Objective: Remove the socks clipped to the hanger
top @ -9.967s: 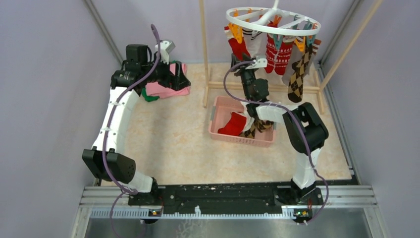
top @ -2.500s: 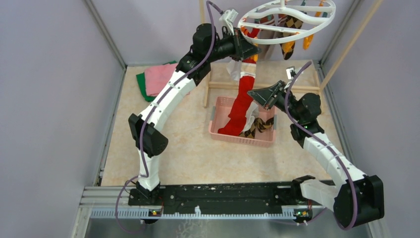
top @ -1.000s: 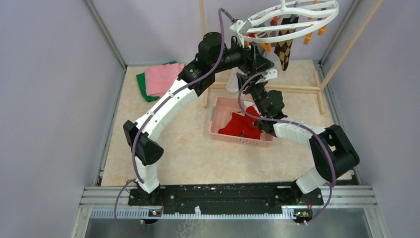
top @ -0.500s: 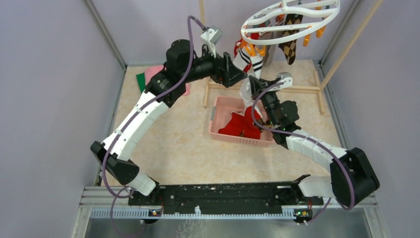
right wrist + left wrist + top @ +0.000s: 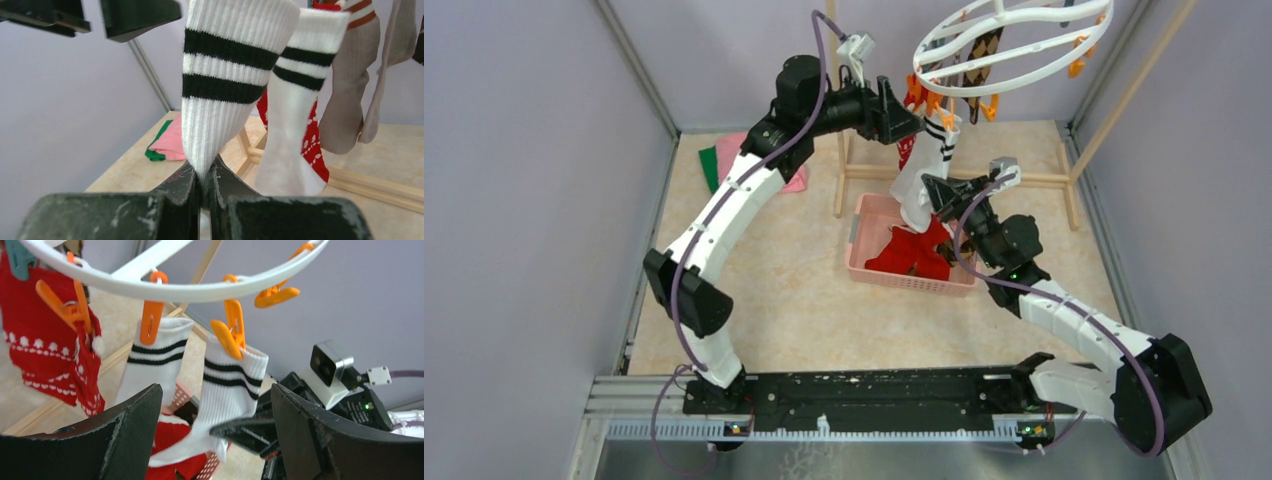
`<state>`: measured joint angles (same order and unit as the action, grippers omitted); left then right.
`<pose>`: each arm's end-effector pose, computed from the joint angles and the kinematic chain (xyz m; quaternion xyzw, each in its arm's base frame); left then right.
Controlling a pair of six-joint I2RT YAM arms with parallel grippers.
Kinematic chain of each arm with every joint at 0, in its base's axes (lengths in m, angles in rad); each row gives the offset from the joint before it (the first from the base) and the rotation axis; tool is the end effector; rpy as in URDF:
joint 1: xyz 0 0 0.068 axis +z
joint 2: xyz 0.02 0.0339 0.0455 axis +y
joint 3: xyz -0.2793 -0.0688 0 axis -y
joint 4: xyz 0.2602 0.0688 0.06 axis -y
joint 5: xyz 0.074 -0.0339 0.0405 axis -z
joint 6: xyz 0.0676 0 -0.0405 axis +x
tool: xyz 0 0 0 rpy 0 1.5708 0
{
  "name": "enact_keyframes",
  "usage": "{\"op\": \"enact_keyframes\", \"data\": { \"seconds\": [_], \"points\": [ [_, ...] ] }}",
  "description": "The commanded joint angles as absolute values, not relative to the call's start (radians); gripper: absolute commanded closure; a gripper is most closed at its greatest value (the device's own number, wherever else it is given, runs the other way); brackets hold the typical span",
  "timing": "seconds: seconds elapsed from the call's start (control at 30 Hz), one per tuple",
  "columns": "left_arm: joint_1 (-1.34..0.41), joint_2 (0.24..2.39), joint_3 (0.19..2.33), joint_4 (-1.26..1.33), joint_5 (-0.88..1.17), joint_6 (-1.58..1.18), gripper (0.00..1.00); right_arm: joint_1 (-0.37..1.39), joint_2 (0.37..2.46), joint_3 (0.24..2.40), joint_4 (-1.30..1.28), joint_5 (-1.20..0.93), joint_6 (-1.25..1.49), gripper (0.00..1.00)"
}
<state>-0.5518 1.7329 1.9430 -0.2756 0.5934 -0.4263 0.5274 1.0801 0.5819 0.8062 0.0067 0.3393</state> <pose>0.3522 -0.2612 0.4936 0.2432 0.6841 -0.4955 0.4768 0.2427 0.1408 0.3311 -0.0527 0.5879 0.3372 0.7334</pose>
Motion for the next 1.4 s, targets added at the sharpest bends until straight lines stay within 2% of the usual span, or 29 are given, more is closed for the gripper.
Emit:
{"op": "enact_keyframes", "data": {
  "seconds": [0.0, 0.37, 0.63, 0.9, 1.37],
  "points": [
    [-0.571, 1.813, 2.079, -0.204, 0.681, -0.498, 0.14, 0.532, 1.066, 0.598, 0.799, -0.045, 0.403, 1.0],
    [-0.61, 1.85, 2.099, -0.176, 0.655, -0.503, 0.11, 0.532, 1.18, 0.669, 0.853, -0.12, 0.499, 1.0],
    [-0.608, 1.793, 2.001, -0.192, 0.657, -0.412, 0.12, 0.532, 1.132, 0.655, 0.859, -0.18, 0.557, 1.0],
    [-0.626, 1.886, 2.164, -0.199, 0.598, -0.42, 0.12, 0.532, 1.172, 0.676, 0.848, -0.207, 0.575, 1.0],
    [-0.702, 1.932, 2.262, -0.327, 0.29, -0.24, 0.18, 0.533, 1.213, 0.716, 0.822, -0.202, 0.569, 1.0]
  ]
}}
